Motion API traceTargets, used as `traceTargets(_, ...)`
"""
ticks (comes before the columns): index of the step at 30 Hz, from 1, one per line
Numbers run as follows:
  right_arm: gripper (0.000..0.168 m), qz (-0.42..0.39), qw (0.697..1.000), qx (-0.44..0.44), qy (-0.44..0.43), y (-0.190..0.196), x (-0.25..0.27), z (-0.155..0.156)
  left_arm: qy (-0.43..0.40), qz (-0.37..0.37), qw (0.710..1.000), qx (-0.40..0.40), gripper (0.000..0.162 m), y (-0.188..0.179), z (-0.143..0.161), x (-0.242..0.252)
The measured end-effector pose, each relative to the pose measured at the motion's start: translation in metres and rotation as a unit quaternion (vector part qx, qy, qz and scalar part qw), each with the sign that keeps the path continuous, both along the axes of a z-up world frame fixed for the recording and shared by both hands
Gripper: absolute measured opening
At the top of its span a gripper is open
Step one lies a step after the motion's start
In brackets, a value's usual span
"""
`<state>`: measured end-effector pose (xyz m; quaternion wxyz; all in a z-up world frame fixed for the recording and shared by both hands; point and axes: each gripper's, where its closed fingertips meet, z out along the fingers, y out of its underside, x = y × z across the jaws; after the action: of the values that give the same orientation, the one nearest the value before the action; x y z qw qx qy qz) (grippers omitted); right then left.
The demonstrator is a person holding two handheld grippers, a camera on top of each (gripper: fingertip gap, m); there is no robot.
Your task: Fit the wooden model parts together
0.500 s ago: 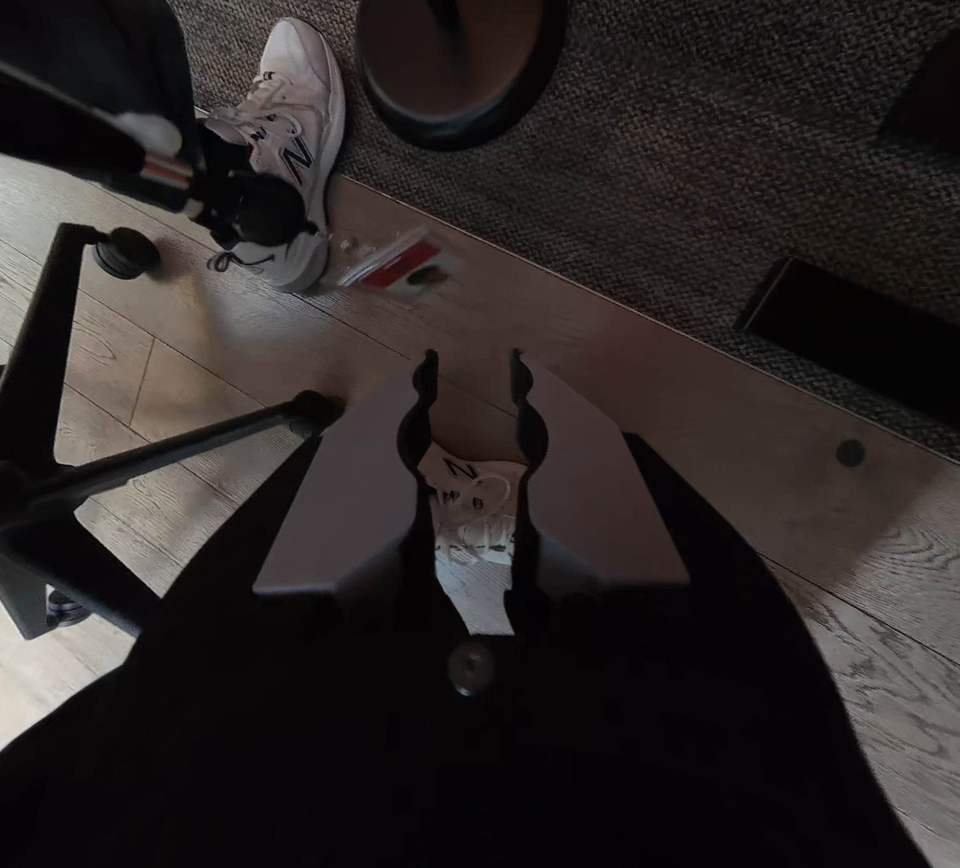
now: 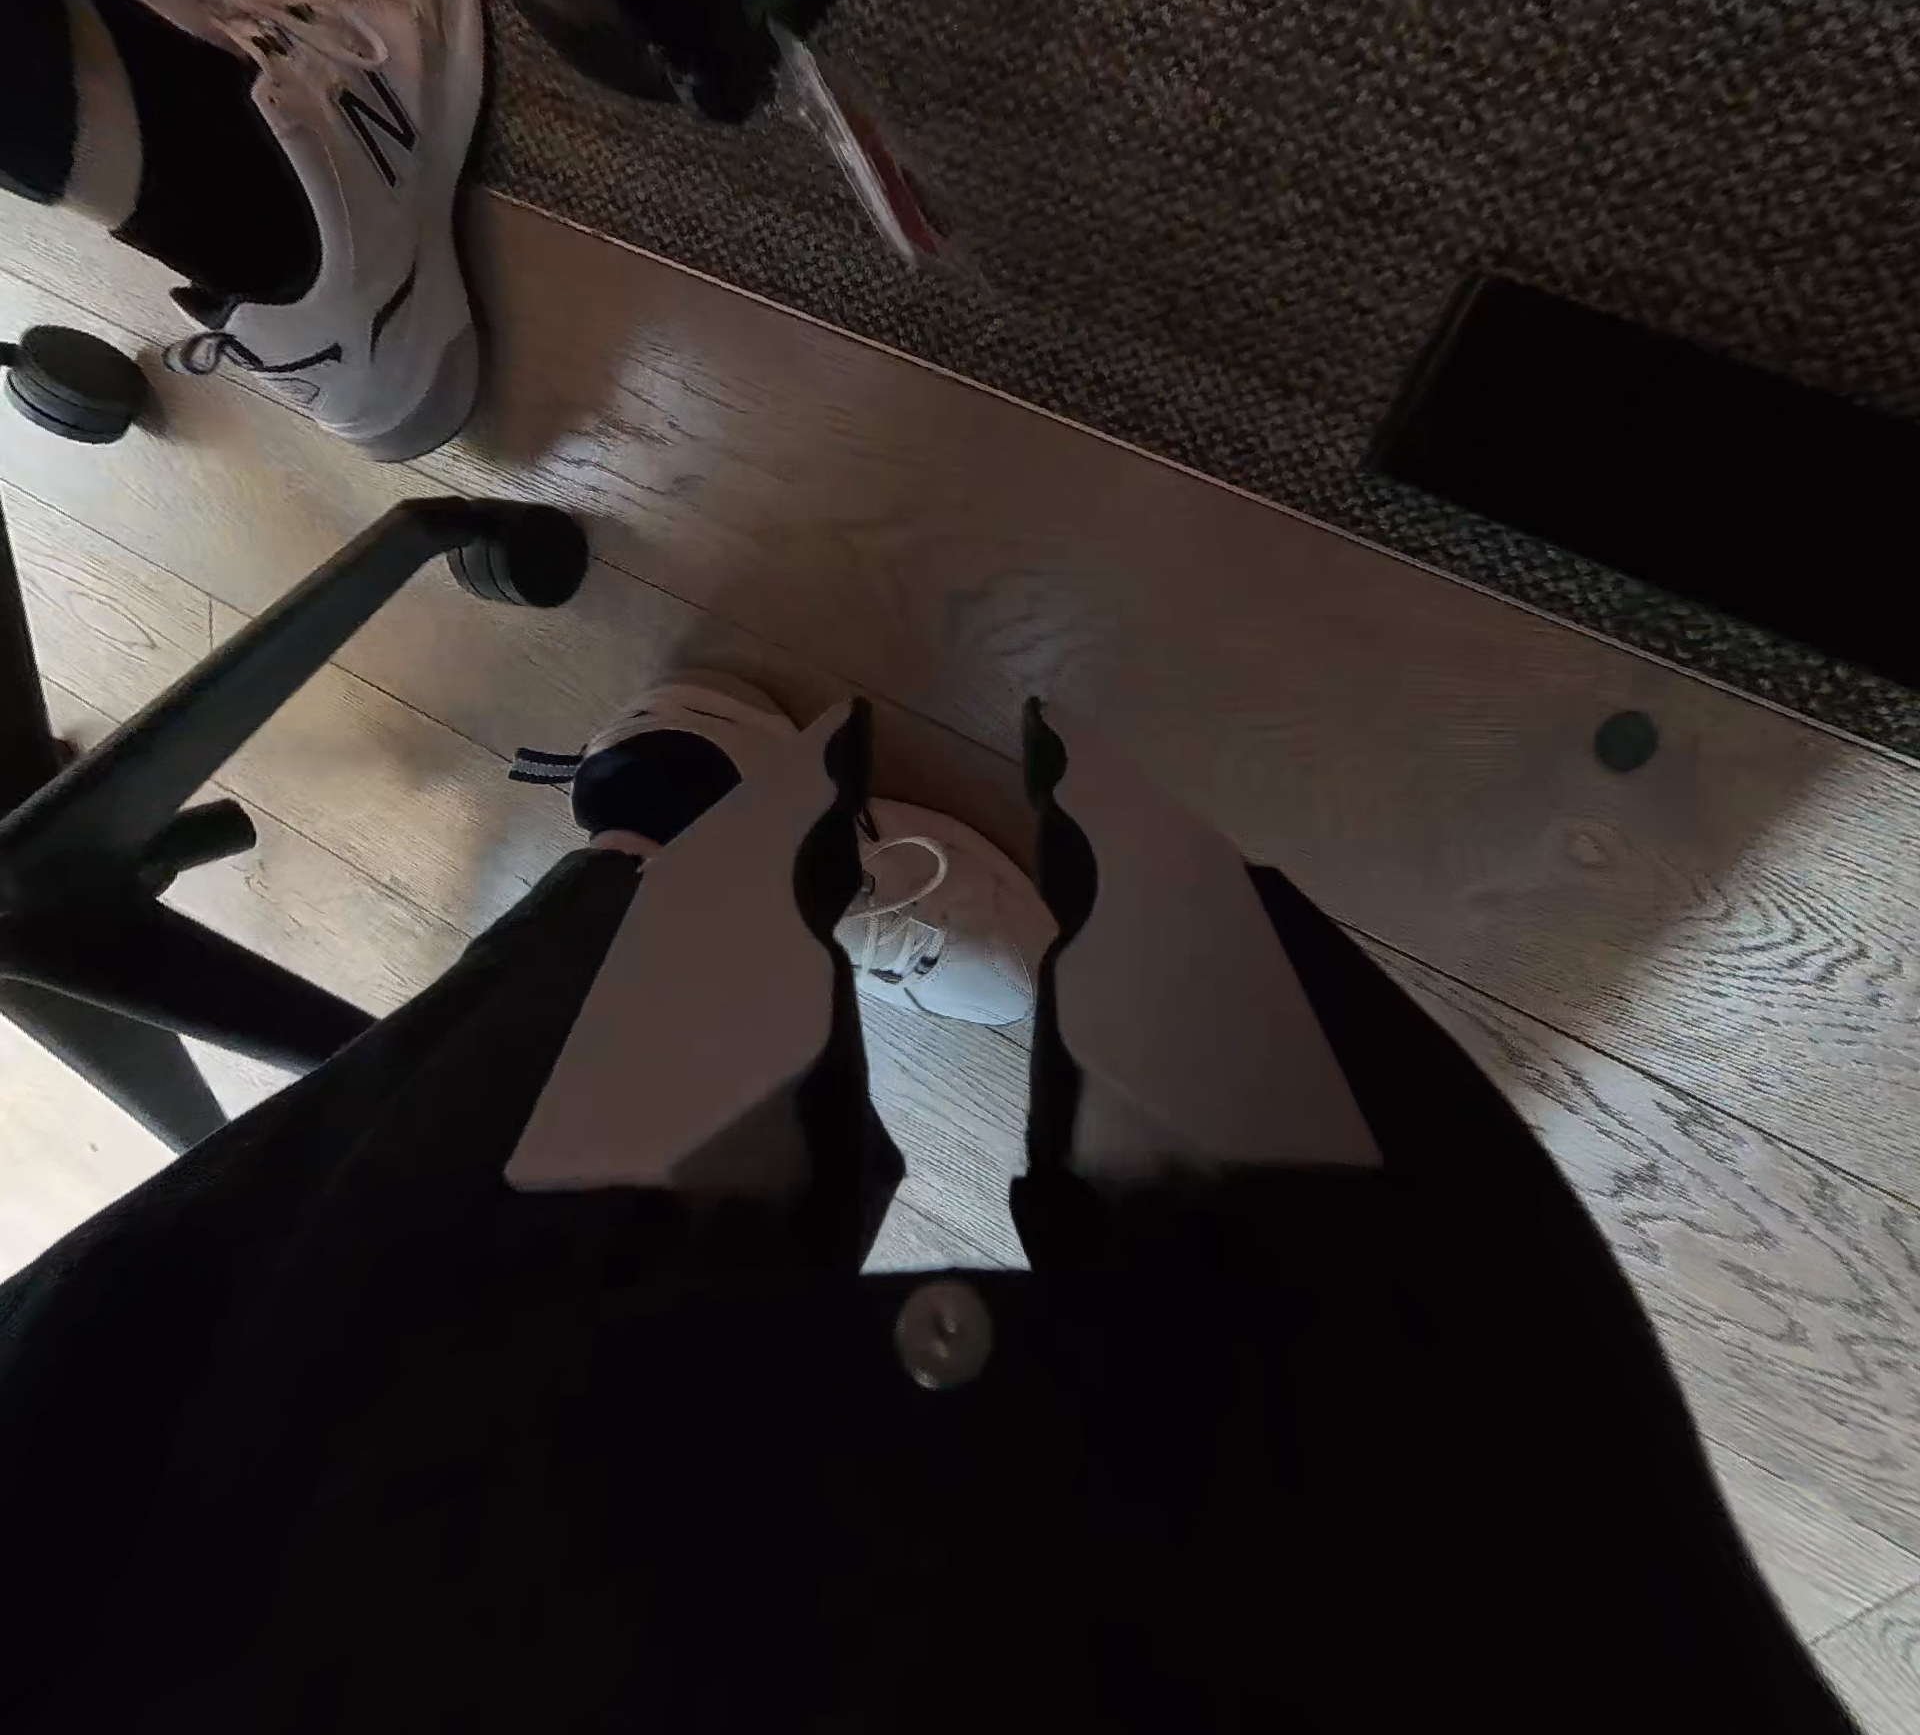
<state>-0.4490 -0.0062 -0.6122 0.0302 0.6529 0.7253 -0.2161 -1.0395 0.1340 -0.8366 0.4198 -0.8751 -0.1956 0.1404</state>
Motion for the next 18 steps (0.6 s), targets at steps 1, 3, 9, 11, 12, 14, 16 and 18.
traceTargets(1, 0.028, -0.001, 1.0, -0.002, 0.0, 0.004, -0.001, 0.0, -0.004, -0.002, 1.0, -0.01, 0.046, 0.005, -0.009, -0.004)
traceTargets(3, 0.028, -0.014, 1.0, -0.006, 0.007, 0.013, -0.006, 0.003, -0.01, 0.005, 1.0, -0.022, 0.042, 0.011, -0.023, -0.012)
traceTargets(9, 0.027, -0.054, 0.998, -0.027, 0.007, 0.026, -0.013, 0.002, -0.033, 0.02, 0.998, -0.05, 0.033, 0.021, -0.058, -0.02)
traceTargets(11, 0.025, -0.051, 0.998, -0.029, 0.003, 0.026, -0.012, 0.002, -0.029, 0.037, 0.998, -0.032, 0.029, 0.025, -0.058, -0.026)
traceTargets(12, 0.024, -0.048, 0.998, -0.029, 0.002, 0.026, -0.011, 0.002, -0.042, 0.044, 0.998, -0.028, 0.026, 0.026, -0.059, -0.026)
traceTargets(14, 0.023, -0.045, 0.998, -0.033, 0.003, 0.023, -0.012, 0.003, -0.067, 0.059, 0.996, -0.016, 0.02, 0.021, -0.057, -0.023)
traceTargets(16, 0.023, -0.053, 0.997, -0.051, 0.014, 0.015, -0.02, 0.007, -0.094, 0.079, 0.992, 0.015, 0.017, 0.013, -0.049, -0.014)
traceTargets(18, 0.022, -0.059, 0.996, -0.071, 0.02, 0.005, -0.023, 0.011, -0.104, 0.083, 0.99, 0.043, 0.017, 0.002, -0.036, -0.002)
